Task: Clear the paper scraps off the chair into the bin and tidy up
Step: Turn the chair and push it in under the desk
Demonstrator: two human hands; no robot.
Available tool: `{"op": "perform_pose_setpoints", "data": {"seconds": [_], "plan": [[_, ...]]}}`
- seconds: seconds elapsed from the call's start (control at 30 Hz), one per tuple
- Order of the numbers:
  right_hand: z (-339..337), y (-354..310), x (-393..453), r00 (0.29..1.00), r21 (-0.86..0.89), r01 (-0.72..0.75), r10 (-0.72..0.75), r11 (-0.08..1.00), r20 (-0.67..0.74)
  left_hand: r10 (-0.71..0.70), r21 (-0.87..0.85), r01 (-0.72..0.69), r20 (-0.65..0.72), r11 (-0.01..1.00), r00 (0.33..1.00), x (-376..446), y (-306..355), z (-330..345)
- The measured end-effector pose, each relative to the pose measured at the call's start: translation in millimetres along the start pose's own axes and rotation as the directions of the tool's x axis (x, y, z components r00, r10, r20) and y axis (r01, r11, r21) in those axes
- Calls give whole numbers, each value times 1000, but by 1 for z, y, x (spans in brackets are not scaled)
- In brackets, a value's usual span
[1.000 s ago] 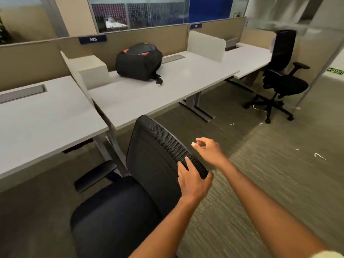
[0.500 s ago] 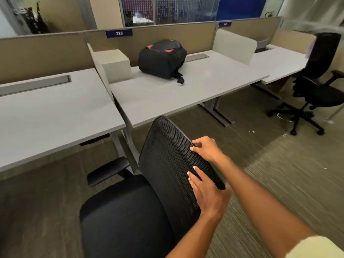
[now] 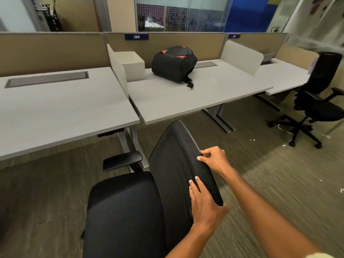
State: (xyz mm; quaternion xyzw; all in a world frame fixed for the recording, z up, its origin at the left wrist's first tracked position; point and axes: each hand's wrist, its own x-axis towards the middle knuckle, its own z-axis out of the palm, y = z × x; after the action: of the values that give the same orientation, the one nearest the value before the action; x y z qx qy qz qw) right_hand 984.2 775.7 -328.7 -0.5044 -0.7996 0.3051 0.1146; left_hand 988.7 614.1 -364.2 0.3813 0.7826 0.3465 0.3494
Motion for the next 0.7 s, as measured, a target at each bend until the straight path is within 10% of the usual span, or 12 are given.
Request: {"op": "perform_pose_setpoints", "data": {"seconds": [0.37, 0.7], "plan": [[62, -47, -116, 999, 81, 0, 3, 997, -36, -49, 184, 48, 1, 982, 999, -84, -86, -82], [145, -91, -225, 992, 61, 110, -113, 992, 50, -63, 419, 174, -265, 891, 962, -155, -166, -164]]}}
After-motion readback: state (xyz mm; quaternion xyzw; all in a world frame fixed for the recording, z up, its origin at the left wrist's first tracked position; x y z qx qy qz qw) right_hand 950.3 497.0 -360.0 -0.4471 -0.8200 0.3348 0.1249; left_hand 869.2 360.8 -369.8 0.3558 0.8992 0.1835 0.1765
